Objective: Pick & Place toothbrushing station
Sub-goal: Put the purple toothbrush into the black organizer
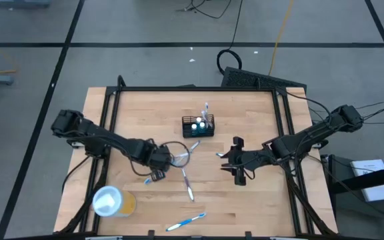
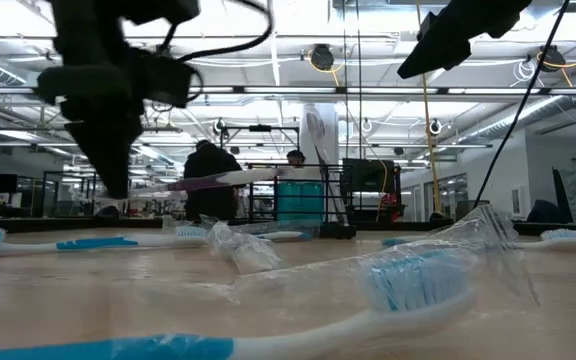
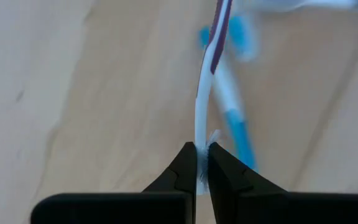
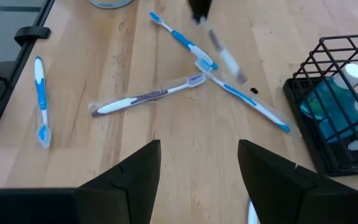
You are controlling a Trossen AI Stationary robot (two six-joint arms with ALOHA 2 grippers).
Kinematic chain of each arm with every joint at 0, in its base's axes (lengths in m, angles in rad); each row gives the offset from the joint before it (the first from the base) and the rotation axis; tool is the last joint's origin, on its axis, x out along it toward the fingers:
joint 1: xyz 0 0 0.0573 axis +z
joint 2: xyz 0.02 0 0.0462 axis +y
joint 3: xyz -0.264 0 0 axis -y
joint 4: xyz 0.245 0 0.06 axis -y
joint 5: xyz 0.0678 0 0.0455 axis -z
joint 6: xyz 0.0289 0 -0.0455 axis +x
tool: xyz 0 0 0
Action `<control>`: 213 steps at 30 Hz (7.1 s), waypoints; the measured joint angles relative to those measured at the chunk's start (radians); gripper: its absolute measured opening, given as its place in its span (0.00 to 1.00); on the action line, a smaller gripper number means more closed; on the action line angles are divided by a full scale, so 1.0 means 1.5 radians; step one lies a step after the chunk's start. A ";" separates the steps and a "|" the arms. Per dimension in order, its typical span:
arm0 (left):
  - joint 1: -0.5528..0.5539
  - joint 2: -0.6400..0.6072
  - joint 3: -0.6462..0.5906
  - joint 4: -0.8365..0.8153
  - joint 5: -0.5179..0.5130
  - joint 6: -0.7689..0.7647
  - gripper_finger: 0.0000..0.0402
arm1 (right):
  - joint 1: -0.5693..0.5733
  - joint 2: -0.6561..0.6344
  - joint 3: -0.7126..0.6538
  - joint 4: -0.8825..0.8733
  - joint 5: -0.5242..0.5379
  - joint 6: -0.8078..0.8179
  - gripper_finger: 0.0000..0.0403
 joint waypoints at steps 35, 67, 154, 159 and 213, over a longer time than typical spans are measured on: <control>-0.032 0.341 0.375 -0.058 -0.131 0.308 0.26 | 0.000 0.000 -0.104 -0.038 0.005 0.136 0.51; -0.139 0.331 0.407 -0.256 -0.389 -0.034 0.33 | -0.059 0.283 -0.103 0.174 -0.064 0.090 0.00; -0.237 0.039 0.047 0.288 -0.549 -0.123 0.33 | -0.132 0.581 0.211 0.470 -0.288 -0.060 0.00; -0.244 0.039 0.047 0.288 -0.556 -0.138 0.33 | -0.159 0.578 0.221 0.463 -0.256 -0.087 0.00; -0.137 0.215 0.110 0.332 0.007 -0.418 0.33 | 0.114 0.089 -0.093 0.051 0.050 0.017 0.31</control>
